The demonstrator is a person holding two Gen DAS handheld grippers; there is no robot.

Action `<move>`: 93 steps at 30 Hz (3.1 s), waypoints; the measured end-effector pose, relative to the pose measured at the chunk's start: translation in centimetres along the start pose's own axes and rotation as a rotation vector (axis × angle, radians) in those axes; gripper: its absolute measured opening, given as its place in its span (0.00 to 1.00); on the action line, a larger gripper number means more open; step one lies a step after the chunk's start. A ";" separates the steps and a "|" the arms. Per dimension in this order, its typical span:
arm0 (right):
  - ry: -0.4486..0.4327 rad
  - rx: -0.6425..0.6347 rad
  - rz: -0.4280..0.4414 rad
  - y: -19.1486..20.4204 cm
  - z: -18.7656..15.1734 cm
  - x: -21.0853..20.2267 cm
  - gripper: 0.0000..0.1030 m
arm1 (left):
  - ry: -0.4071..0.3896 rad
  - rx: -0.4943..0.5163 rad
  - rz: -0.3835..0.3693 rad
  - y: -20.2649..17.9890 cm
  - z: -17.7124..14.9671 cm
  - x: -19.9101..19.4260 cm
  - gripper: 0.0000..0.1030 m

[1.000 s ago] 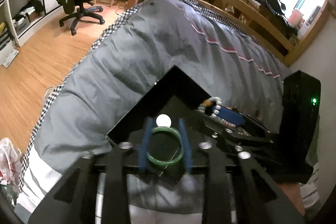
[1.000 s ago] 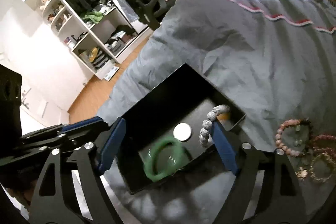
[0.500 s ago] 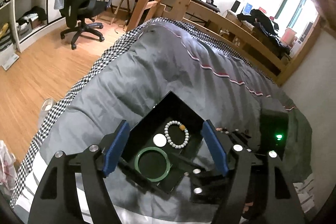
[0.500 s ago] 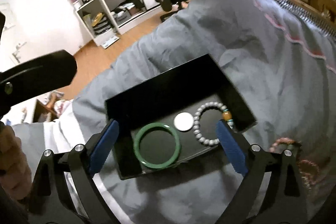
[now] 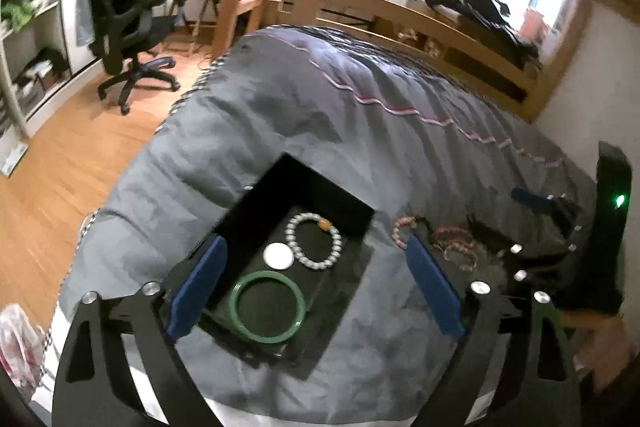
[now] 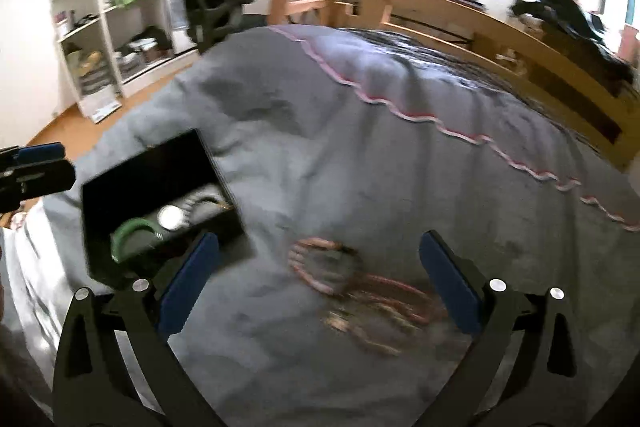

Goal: Organize jewelry
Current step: 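Move both tools back to the remaining jewelry on the duvet, then grasp the brown bead bracelet with the left tool while the right grasps the pale yellow bead bracelet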

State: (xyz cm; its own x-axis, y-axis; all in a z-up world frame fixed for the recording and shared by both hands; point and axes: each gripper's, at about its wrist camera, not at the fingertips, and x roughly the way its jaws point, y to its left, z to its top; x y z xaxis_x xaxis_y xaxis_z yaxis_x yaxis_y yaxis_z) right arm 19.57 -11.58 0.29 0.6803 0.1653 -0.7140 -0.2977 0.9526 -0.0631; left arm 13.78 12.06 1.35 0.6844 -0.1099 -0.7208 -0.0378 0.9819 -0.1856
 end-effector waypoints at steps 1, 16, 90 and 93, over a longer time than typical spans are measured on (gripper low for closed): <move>-0.002 0.000 -0.012 -0.7 -0.4 -0.4 0.96 | -0.004 0.017 0.005 -0.6 -0.2 0.2 0.93; 0.075 0.034 -0.011 -4.3 -7.9 1.1 0.96 | 0.060 0.221 -0.008 -8.6 -3.0 5.2 0.94; -0.134 0.236 0.237 -8.5 -4.5 -2.1 0.08 | 0.167 0.188 -0.154 -11.9 -0.8 7.1 0.08; -0.135 0.222 0.244 -7.8 -4.2 -2.6 0.08 | 0.162 0.177 -0.143 -11.3 -1.0 5.8 0.08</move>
State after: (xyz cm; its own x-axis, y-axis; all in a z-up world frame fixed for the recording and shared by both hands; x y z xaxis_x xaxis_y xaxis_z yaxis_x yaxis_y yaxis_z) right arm 17.33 -20.53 -0.30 0.6940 0.4127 -0.5899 -0.3195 0.9108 0.2614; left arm 17.43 0.22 -1.37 0.5475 -0.2587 -0.7958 0.1887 0.9647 -0.1837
